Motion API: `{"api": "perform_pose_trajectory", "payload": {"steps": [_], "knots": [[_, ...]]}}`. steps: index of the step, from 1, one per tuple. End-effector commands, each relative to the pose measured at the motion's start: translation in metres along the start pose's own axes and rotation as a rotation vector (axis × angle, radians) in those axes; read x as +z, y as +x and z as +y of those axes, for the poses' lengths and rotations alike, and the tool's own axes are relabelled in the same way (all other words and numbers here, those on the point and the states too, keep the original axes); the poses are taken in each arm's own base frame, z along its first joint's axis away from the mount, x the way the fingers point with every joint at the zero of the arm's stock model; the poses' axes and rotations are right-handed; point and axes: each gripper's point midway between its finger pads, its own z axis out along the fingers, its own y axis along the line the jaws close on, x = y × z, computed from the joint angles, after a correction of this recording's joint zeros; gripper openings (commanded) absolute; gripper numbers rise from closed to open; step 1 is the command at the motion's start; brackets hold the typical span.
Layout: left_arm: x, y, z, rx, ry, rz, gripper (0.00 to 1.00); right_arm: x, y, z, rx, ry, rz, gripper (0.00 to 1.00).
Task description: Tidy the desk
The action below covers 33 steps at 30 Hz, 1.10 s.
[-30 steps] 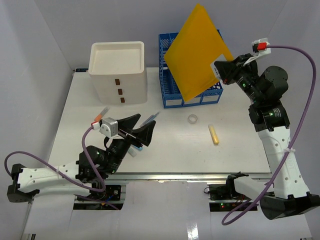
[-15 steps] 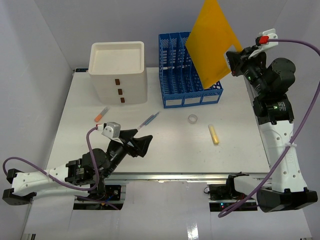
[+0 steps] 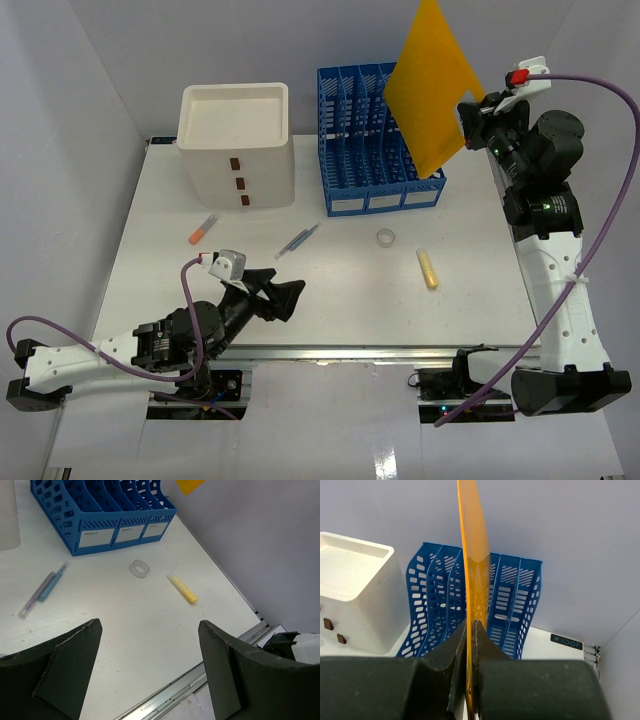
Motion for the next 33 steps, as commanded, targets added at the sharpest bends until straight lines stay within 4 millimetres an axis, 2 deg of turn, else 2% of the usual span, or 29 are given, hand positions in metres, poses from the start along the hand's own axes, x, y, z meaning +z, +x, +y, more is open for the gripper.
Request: {"api": "perform_pose_trajectory", "payload": {"steps": [1,5,7,11,19,26,28,33], "knots": [[-0.001,0.004,-0.002,-0.006,0.010,0.015,0.89,-0.009,-0.038,-0.005,-0.047,0.029,-0.120,0.08],[-0.001,0.004,-0.001,-0.007,0.008,0.016,0.89,-0.015,-0.046,-0.006,-0.051,0.032,-0.143,0.08],[-0.001,0.006,0.001,-0.007,0.004,0.018,0.90,-0.026,-0.059,0.000,-0.058,0.015,-0.175,0.08],[-0.001,0.006,0.001,-0.003,-0.001,0.017,0.90,-0.035,-0.068,0.005,-0.059,0.002,-0.196,0.08],[0.000,0.007,-0.004,-0.009,0.011,0.026,0.90,-0.031,-0.055,0.006,-0.047,-0.012,-0.177,0.08],[0.000,0.005,-0.004,-0.009,0.012,0.023,0.90,-0.012,-0.038,-0.002,-0.031,0.005,-0.141,0.08],[-0.001,0.006,-0.003,-0.012,0.012,0.025,0.90,-0.007,-0.042,-0.005,-0.035,0.014,-0.160,0.08],[-0.003,0.006,0.000,-0.019,0.012,0.022,0.90,0.005,-0.030,-0.012,-0.032,0.028,-0.141,0.08]]}}
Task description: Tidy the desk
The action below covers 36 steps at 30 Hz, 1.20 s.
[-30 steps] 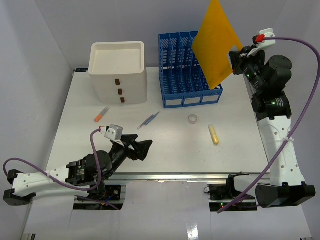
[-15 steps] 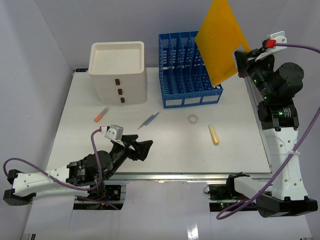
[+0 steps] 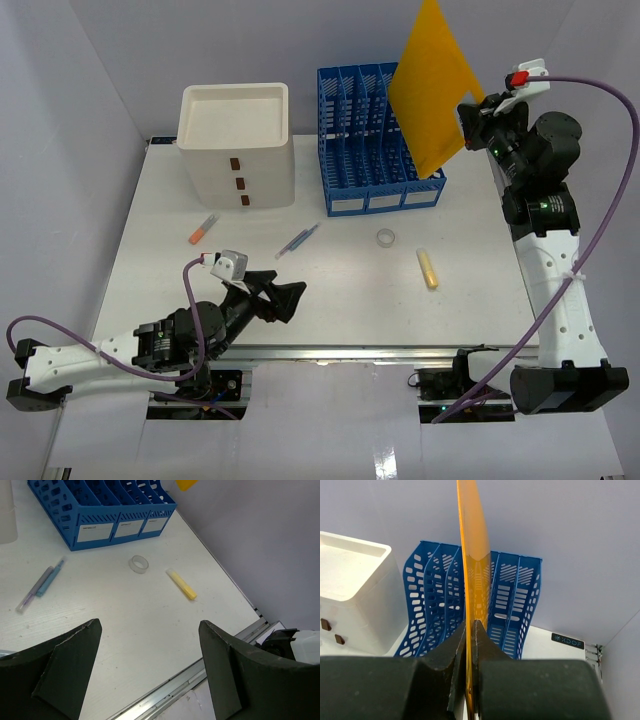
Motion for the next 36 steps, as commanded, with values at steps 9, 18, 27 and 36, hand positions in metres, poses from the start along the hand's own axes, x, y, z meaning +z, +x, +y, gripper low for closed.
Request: {"api": "perform_pose_trajectory", "payload": {"steps": [9,18,27,36], "knots": [[-0.002,0.002,0.000,-0.002,0.008,0.007,0.90,0.022,-0.015,-0.005,0.010,-0.006,-0.101,0.08],[-0.001,0.006,0.000,-0.023,0.001,0.020,0.90,0.060,0.021,-0.008,0.093,-0.037,-0.042,0.08],[0.001,0.011,0.000,-0.022,-0.015,0.034,0.90,0.076,0.045,-0.008,0.137,-0.053,-0.027,0.08],[0.002,0.013,0.000,-0.027,-0.022,0.040,0.91,0.092,0.039,-0.012,0.138,-0.059,-0.047,0.08]]}}
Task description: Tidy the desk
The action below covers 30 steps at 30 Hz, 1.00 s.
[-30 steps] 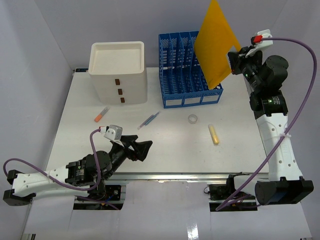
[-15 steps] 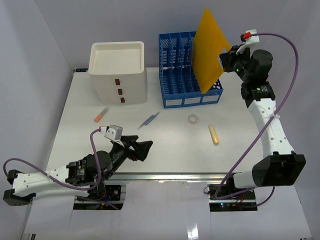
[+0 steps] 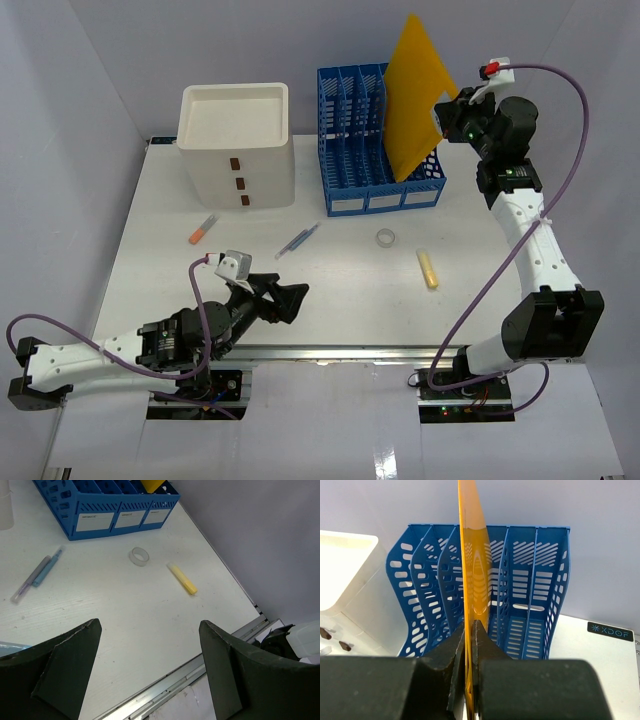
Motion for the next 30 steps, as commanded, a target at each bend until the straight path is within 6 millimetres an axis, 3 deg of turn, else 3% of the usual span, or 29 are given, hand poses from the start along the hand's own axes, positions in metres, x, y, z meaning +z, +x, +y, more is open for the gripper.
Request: {"api": "perform_pose_trajectory", "payload": {"steps": [1,11,20,30], "knots": [[0.000,0.004,0.000,-0.001,-0.007,0.011,0.91,0.010,-0.042,0.007,-0.030,-0.043,-0.135,0.08],[0.001,0.005,0.000,-0.002,-0.011,0.018,0.91,0.017,-0.024,0.001,-0.071,-0.042,-0.122,0.08],[0.002,0.011,0.002,-0.005,-0.024,0.031,0.91,0.025,0.034,0.001,-0.095,-0.057,-0.002,0.08],[0.005,0.021,0.002,-0.017,-0.034,0.056,0.91,0.040,0.066,0.004,-0.099,-0.062,0.065,0.09]]}}
